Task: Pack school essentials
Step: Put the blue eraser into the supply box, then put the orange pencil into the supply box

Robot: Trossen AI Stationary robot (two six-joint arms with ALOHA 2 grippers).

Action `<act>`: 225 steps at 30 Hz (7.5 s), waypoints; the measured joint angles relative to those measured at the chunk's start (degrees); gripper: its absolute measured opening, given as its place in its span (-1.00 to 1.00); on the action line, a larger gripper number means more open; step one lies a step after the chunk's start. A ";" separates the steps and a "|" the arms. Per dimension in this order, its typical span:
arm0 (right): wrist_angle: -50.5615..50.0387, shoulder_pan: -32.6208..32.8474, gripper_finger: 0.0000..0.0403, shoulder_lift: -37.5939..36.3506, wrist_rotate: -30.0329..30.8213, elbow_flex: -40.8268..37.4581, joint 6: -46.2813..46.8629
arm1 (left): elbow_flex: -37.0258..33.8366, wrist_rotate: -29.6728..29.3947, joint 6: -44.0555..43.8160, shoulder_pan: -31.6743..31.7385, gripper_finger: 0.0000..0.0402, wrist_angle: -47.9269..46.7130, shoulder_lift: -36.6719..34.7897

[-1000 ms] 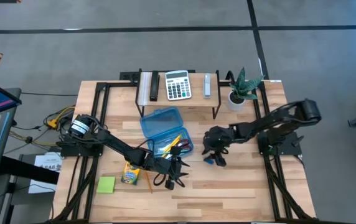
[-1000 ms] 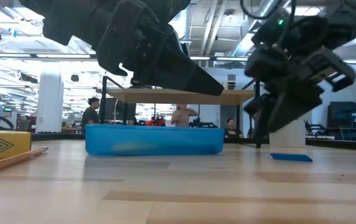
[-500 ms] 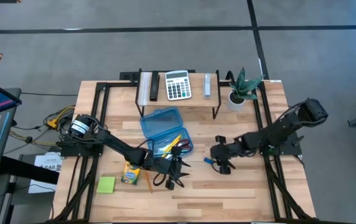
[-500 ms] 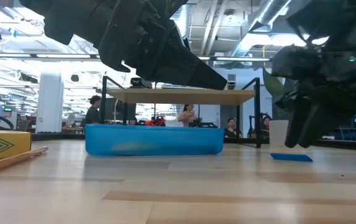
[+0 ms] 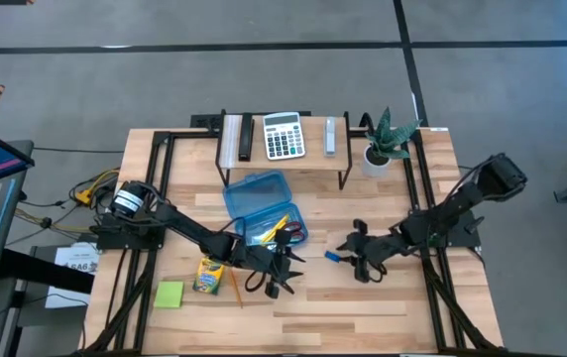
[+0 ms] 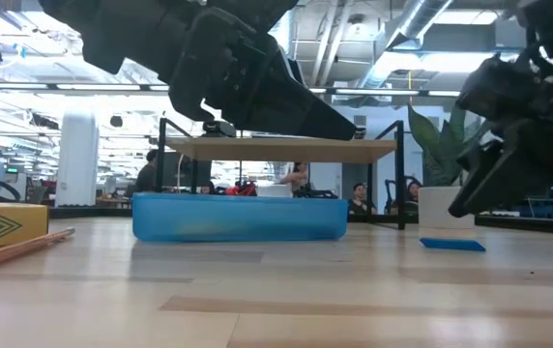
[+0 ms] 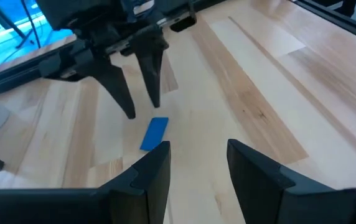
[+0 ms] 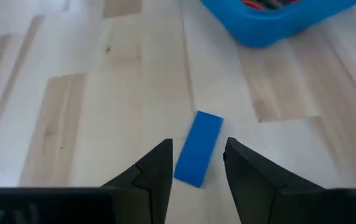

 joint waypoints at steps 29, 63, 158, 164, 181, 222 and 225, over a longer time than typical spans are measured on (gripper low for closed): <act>-0.40 1.53 -0.21 15.44 4.27 8.23 1.27 | 0.01 1.56 4.92 1.74 -0.27 1.31 0.00; -5.44 -8.18 -0.93 8.11 -0.67 17.99 -20.04 | -0.01 -9.04 -1.19 -3.95 -0.38 -15.84 -13.07; -15.21 -17.70 -0.14 18.86 -15.57 44.19 -36.28 | -9.20 7.85 -15.92 -15.54 -0.17 -36.84 -16.63; -16.07 -17.72 -0.16 19.41 -15.64 44.13 -36.28 | -3.53 10.43 -13.54 -16.08 -0.17 -39.46 -9.18; -16.45 -17.72 -0.16 19.39 -15.64 44.17 -36.26 | 2.41 14.71 -10.47 -15.36 -0.17 -49.06 -3.04; -16.69 -17.75 -0.24 19.41 -15.68 44.17 -36.26 | 5.12 10.82 -2.22 -14.19 -1.00 -54.10 -3.84; -16.72 -17.75 -0.24 19.41 -15.68 44.17 -36.26 | 8.13 8.42 -1.39 -13.87 -1.00 -58.78 -3.77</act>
